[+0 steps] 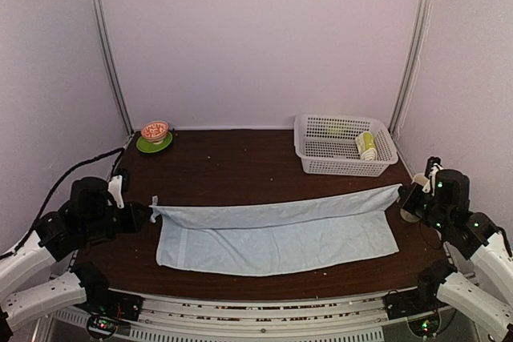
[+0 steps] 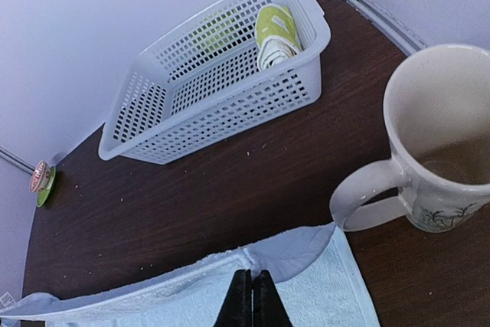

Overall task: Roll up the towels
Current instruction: Fold the towel at the center of the board.

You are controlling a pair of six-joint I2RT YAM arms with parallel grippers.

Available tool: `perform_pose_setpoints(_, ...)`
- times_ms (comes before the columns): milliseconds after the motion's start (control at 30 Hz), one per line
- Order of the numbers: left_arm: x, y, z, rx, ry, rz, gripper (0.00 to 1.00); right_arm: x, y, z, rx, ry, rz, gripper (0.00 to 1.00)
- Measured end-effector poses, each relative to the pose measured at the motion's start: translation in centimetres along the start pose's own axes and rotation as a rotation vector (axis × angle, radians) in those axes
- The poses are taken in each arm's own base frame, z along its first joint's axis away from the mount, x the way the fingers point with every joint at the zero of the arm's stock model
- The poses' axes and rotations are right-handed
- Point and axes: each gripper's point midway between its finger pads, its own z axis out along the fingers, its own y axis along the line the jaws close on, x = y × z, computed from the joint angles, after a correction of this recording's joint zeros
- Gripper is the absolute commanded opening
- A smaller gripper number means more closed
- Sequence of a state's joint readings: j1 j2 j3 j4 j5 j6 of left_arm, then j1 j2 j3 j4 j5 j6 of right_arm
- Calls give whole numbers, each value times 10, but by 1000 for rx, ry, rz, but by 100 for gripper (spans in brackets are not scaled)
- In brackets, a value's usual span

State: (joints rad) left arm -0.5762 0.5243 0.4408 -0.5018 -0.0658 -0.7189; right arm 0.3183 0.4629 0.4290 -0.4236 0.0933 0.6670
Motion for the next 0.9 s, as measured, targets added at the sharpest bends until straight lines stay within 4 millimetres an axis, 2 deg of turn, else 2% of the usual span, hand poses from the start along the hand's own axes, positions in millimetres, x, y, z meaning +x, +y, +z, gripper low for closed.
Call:
perform_pose_setpoints(67,16,7,6,-11,44,-22,0,10,-6,2,9,24,6,0)
perform_pose_setpoints(167,26,11,10,-20,74,-40,0,18,-10,2,18,48,9,0)
perform_pose_setpoints(500,39,12,14,-10,122,-63,0,31,-16,1,17,79,27,0)
perform_pose_setpoints(700,48,13,18,-10,155,-71,0,48,-26,3,37,118,41,0)
perform_pose_setpoints(900,51,14,19,-12,167,-72,0,50,-28,2,40,123,47,0)
